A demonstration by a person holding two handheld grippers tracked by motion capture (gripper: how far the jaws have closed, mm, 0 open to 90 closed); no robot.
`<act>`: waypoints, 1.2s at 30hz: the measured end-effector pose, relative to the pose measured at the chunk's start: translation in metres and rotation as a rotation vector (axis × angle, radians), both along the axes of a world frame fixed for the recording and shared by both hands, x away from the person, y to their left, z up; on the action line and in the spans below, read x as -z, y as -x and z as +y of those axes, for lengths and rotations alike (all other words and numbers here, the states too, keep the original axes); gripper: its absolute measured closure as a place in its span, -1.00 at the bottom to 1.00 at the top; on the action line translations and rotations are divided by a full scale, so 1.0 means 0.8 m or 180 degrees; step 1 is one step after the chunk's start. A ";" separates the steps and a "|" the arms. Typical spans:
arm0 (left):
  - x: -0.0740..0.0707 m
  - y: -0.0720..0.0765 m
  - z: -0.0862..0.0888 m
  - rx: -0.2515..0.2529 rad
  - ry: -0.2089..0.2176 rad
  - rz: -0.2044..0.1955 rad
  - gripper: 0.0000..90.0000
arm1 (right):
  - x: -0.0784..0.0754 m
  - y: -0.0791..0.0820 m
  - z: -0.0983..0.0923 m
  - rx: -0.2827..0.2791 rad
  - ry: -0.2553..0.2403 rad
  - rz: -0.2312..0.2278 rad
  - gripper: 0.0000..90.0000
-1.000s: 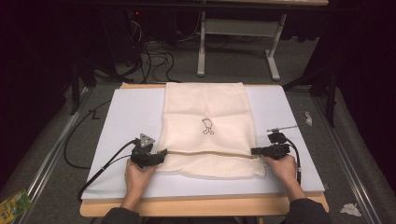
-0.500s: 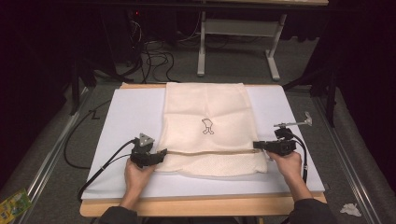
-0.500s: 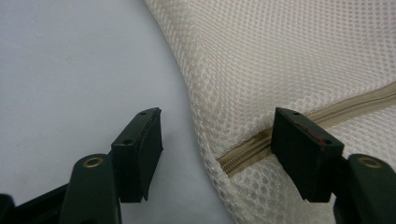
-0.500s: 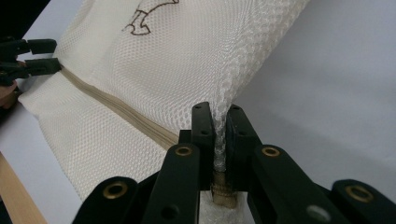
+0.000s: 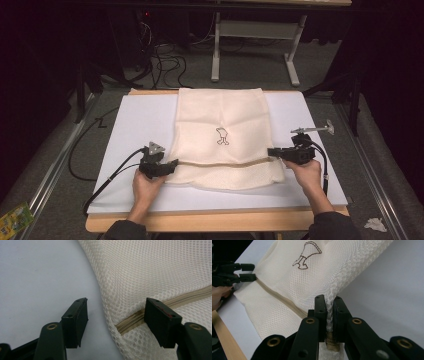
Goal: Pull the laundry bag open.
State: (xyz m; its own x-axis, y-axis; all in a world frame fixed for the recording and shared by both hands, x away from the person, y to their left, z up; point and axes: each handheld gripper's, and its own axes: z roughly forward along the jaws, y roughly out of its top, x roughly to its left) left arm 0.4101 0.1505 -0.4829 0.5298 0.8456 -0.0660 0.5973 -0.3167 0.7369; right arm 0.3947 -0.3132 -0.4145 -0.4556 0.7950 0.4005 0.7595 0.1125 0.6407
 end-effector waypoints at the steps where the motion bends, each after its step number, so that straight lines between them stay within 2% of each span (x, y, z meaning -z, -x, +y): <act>1: 0.000 0.000 0.000 -0.0002 0.0002 0.0003 -0.20 | 0.000 0.000 0.000 0.0000 -0.0016 -0.0006 0.90; 4: -0.001 -0.001 0.001 0.0002 0.0020 0.0025 -0.18 | -0.001 -0.001 0.001 -0.0009 0.0019 0.0002 0.90; 10: -0.010 0.003 0.005 -0.0004 0.0061 -0.0051 -0.15 | -0.001 0.001 0.002 -0.0008 0.0042 -0.0019 0.90; 16: -0.021 0.010 0.006 0.0054 0.0196 -0.0112 -0.12 | 0.000 0.001 0.004 -0.0012 0.0069 -0.0047 0.90; 24: -0.033 0.017 -0.019 0.0270 0.0221 -0.0159 -0.13 | 0.001 0.002 0.004 -0.0027 0.0053 -0.0065 0.90; 29: -0.034 0.018 -0.034 0.0384 0.0342 -0.0140 -0.16 | 0.001 0.002 0.004 -0.0037 0.0047 -0.0076 0.90; 33: -0.035 0.019 -0.043 0.0418 0.0242 -0.0173 -0.13 | 0.001 0.002 0.003 -0.0013 0.0031 -0.0089 0.90; 36: -0.037 0.019 -0.049 0.0487 0.0242 -0.0175 -0.12 | 0.002 0.001 0.004 -0.0013 0.0051 -0.0076 0.90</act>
State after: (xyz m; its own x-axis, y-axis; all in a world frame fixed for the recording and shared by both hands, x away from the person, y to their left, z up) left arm 0.3951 0.1115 -0.4534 0.6565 0.7485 -0.0941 0.5046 -0.3430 0.7923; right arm 0.3936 -0.3101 -0.4161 -0.4681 0.7994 0.3767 0.7435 0.1259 0.6567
